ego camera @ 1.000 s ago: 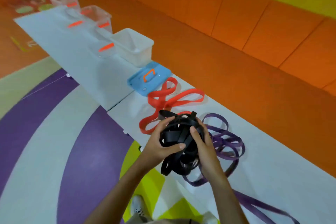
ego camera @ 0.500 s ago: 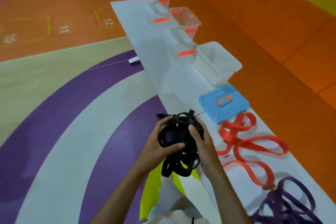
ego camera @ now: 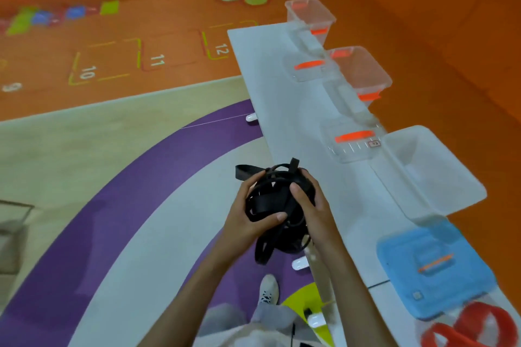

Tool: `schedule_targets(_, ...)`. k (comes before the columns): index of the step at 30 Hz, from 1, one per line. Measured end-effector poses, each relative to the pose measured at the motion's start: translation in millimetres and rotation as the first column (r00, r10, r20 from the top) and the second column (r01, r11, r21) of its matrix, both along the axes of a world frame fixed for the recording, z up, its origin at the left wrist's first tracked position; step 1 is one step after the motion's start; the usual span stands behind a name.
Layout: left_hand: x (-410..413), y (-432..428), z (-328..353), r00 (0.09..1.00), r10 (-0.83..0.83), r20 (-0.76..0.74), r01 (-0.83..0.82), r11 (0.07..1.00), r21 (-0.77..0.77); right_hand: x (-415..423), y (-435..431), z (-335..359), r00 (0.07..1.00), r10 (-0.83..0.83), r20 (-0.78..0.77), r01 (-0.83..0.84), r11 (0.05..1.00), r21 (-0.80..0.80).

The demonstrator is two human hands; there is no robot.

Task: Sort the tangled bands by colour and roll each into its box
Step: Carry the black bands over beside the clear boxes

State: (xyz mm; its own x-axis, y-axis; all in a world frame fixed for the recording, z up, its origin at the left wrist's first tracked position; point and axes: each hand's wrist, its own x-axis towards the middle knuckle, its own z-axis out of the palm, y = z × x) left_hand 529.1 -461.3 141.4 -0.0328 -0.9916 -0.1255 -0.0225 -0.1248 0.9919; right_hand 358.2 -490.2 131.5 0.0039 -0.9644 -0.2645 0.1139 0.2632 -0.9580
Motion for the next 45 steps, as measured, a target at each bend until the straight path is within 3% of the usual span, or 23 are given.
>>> schedule_targets(5, 23, -87, 9, 1.0, 0.02, -0.006, -0.02, 1.0, -0.011, 24, -90, 14, 0.999, 0.048, -0.016, -0.048, 0.999, -0.022)
schedule_targets(14, 69, -243, -9, 0.999, -0.008, -0.038, 0.007, 1.0, -0.019, 73, -238, 7, 1.0, -0.023, 0.017, 0.023, 1.0, -0.001)
schedule_targets(23, 148, -441, -12, 0.995, -0.063, -0.082, 0.063, 0.998, -0.006, 149, -423, 9, 0.996, -0.071, -0.056, 0.068, 0.997, -0.04)
schedule_targets(31, 184, -582, -20, 0.992, -0.118, -0.049, 0.118, 0.993, 0.005, 172, -557, -3, 0.997, -0.03, -0.075, 0.027, 0.999, -0.038)
schedule_targets(45, 198, -834, -26, 0.949, -0.304, 0.086, 0.301, 0.952, 0.055, 187, -776, -45, 0.978, -0.204, 0.03, 0.204, 0.979, 0.003)
